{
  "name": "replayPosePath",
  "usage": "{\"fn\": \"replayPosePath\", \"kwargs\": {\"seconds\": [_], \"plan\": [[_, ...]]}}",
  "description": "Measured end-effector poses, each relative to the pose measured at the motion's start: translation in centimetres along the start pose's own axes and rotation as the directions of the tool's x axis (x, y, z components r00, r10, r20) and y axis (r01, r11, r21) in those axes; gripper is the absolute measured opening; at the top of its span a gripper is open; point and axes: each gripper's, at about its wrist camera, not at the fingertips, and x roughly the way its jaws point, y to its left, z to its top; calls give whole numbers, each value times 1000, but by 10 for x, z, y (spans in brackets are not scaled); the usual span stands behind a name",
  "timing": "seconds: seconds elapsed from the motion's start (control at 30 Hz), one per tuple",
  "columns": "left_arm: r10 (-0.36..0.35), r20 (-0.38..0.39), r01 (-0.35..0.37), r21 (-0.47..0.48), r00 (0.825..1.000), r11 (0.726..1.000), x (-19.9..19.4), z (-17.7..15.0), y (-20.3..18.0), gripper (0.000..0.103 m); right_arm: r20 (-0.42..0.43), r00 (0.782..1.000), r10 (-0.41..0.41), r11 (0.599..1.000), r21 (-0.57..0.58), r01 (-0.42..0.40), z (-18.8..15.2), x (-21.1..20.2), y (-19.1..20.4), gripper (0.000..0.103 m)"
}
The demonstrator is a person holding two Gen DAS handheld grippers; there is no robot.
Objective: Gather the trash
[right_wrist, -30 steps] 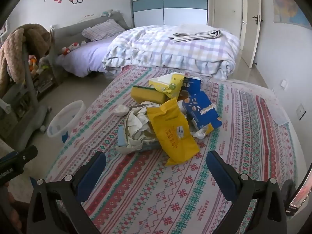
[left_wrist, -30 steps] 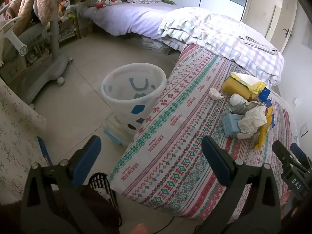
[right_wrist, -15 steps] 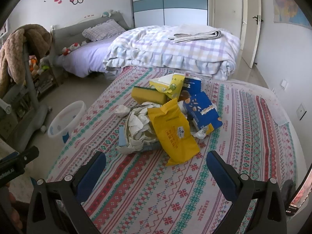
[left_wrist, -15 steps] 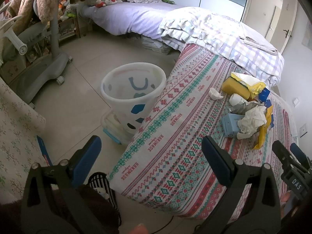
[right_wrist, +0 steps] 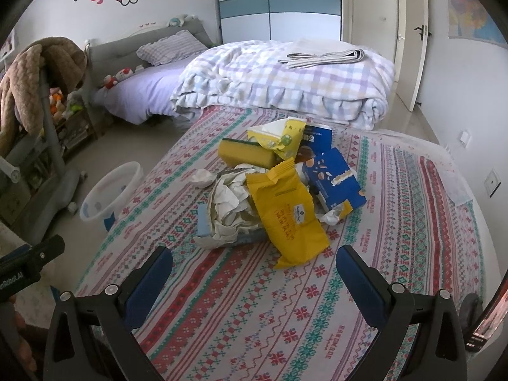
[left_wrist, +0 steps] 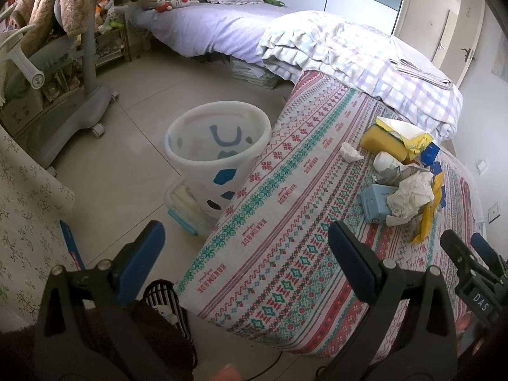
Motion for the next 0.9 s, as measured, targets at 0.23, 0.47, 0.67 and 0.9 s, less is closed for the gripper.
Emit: {"fn": "replayPosePath", "kwargs": {"seconds": [0.23, 0.47, 0.67, 0.9], "plan": [[0, 4, 0, -10, 1000, 1000, -1, 1, 3, 102, 2, 1000, -1, 1000, -1, 1, 0, 1, 1, 103], [-3, 2, 3, -5, 1000, 1000, -2, -1, 4, 102, -1, 1000, 1, 1000, -2, -1, -1, 1, 1, 103], [-2, 4, 2, -12, 1000, 1000, -2, 0, 4, 102, -1, 1000, 1, 1000, -2, -1, -1, 1, 1, 103], [-1, 4, 1, -11, 1000, 1000, -2, 0, 4, 102, -2, 1000, 1, 1000, -3, -1, -1, 1, 1, 103]]}}
